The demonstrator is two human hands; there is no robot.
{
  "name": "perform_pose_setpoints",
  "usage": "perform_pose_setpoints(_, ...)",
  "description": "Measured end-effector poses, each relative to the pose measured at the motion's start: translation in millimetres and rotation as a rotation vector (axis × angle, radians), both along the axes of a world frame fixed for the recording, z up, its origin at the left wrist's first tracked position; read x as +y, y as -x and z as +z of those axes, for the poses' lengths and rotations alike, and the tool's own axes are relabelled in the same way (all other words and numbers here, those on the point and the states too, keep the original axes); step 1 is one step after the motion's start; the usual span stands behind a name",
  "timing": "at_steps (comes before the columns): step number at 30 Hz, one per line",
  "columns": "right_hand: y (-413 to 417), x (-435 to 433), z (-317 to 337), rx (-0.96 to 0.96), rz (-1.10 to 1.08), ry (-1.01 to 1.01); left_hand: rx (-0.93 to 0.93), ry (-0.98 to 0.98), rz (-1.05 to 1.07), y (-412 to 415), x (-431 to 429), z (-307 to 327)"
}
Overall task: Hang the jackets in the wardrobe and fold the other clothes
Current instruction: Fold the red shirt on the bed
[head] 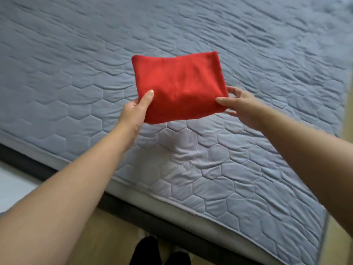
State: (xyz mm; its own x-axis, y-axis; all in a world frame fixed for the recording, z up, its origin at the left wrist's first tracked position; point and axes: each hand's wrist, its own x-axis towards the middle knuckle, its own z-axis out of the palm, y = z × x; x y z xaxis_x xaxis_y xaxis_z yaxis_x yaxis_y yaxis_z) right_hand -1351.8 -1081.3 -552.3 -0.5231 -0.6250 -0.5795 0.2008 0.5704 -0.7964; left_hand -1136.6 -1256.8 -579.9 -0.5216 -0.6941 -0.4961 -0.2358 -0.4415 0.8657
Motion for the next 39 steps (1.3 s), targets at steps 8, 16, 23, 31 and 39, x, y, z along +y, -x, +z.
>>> perform_pose_setpoints(8,-102.6,109.4,-134.3,0.140,0.228,-0.286,-0.512,0.066,-0.403,-92.0,80.5,-127.8)
perform_pose_setpoints(16,-111.7,111.6,-159.9,-0.118,-0.045,-0.177,-0.410,-0.043,-0.470,-98.2,82.4,-145.0)
perform_pose_setpoints(23,-106.2,59.7,-160.0,0.059,-0.335,0.026,-0.362,0.193,-0.078,-56.2,78.6,-141.6)
perform_pose_setpoints(31,-125.9,47.3,-208.8,0.298,-0.346,-0.205,-0.545,0.239,0.099,-43.7,88.1,-179.3)
perform_pose_setpoints(39,-148.6,40.5,-170.7,1.094,0.267,-0.150,-0.448,1.246,-0.573,-45.0,104.7,-140.4)
